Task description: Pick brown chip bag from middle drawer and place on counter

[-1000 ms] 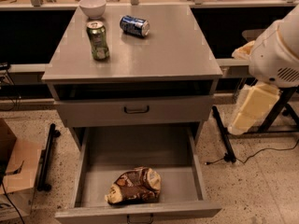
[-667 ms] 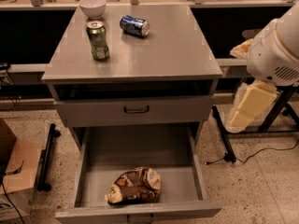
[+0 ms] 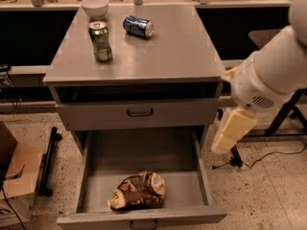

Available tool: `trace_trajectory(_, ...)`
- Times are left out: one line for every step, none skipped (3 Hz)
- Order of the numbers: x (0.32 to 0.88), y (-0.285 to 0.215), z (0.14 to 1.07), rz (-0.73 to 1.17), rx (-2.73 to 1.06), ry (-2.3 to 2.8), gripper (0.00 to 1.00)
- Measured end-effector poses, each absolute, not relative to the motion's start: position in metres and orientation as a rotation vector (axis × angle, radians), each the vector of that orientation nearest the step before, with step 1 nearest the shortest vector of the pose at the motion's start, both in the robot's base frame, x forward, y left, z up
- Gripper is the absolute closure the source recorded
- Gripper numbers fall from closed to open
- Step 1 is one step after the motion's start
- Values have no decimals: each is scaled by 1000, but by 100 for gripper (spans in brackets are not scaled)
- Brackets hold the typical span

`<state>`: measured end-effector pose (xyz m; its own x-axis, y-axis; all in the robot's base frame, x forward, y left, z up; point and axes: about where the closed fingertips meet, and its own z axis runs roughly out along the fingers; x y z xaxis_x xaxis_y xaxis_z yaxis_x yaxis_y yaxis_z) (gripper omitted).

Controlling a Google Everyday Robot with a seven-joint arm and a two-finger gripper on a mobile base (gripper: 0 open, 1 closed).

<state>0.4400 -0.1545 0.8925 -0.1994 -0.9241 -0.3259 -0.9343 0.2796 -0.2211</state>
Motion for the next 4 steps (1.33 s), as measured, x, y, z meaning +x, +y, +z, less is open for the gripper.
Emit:
trace_trajectory(429, -120, 829, 135, -1684, 2173, 0)
trace_trajectory(417, -94, 765, 254, -1684, 2157, 0)
trace_trajectory(422, -75, 697, 426, -1650, 2143, 0)
trace_trajectory(422, -74, 698, 425, -1650, 2142, 0)
